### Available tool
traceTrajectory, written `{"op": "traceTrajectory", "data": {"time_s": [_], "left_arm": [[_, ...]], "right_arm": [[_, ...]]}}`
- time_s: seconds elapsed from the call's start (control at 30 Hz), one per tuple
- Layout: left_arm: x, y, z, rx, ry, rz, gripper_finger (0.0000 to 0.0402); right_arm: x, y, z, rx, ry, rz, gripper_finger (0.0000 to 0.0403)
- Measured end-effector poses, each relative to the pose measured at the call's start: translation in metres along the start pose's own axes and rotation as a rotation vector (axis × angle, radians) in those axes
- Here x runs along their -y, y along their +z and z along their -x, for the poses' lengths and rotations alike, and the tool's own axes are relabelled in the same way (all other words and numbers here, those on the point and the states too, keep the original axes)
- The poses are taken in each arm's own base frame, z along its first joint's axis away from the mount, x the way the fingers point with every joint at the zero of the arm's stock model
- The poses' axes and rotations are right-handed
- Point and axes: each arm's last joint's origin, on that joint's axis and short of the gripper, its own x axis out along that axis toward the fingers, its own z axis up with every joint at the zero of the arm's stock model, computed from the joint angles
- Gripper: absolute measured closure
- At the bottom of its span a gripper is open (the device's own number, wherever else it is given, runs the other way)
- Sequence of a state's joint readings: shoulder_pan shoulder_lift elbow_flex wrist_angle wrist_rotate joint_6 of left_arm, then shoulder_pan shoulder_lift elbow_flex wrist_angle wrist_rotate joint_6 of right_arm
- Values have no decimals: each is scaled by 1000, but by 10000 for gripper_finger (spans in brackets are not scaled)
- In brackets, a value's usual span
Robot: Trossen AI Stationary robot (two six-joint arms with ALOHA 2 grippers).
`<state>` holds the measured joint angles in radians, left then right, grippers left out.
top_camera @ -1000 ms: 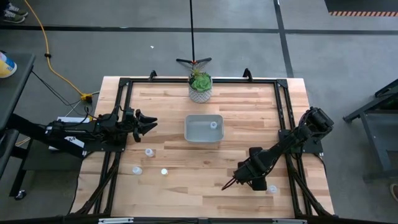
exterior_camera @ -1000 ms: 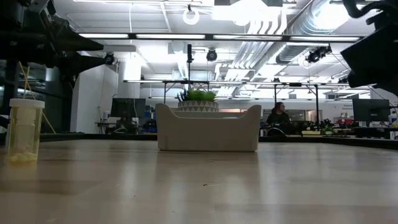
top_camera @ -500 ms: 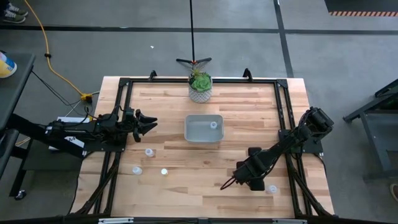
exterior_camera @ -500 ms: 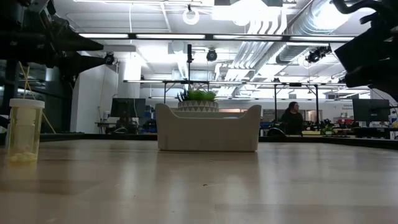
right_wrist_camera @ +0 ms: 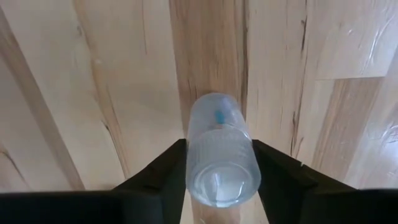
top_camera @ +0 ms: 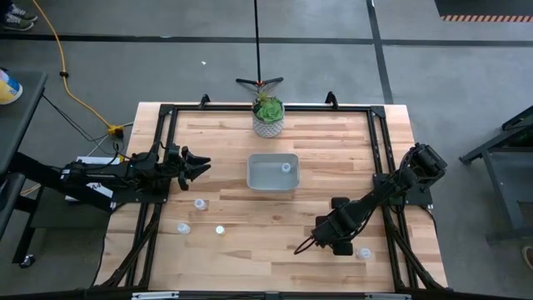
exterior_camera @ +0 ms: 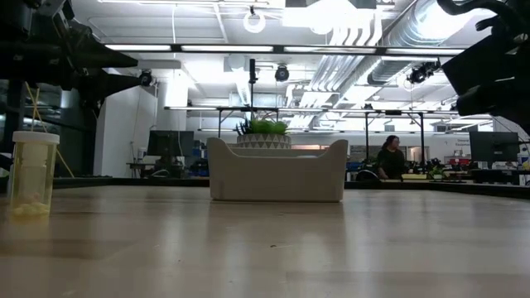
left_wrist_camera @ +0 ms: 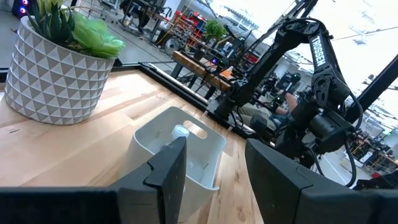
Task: Pick and place pill bottles into a basket
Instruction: Put the middle transparent pill bottle into the gray bin
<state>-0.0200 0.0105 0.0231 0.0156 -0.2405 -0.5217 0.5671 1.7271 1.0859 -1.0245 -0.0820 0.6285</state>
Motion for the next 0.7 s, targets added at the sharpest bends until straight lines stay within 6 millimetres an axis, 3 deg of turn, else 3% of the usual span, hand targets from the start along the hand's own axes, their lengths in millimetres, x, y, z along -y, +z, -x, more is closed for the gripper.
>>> {"op": "traceTrajectory", "data": {"time_s": [0.17,0.37,0.57,0.7], "left_arm": [[0,0,0,0,0,0,202],[0,0,0,0,0,0,202],[0,0,0,0,0,0,202],[0,0,0,0,0,0,202]], "right_arm": [[2,7,8,26,15,-19,263],[18,43,48,242,-48,-41,258],[67,86,102,493,-147,-91,262],[109,108,118,600,-91,-144,259]]}}
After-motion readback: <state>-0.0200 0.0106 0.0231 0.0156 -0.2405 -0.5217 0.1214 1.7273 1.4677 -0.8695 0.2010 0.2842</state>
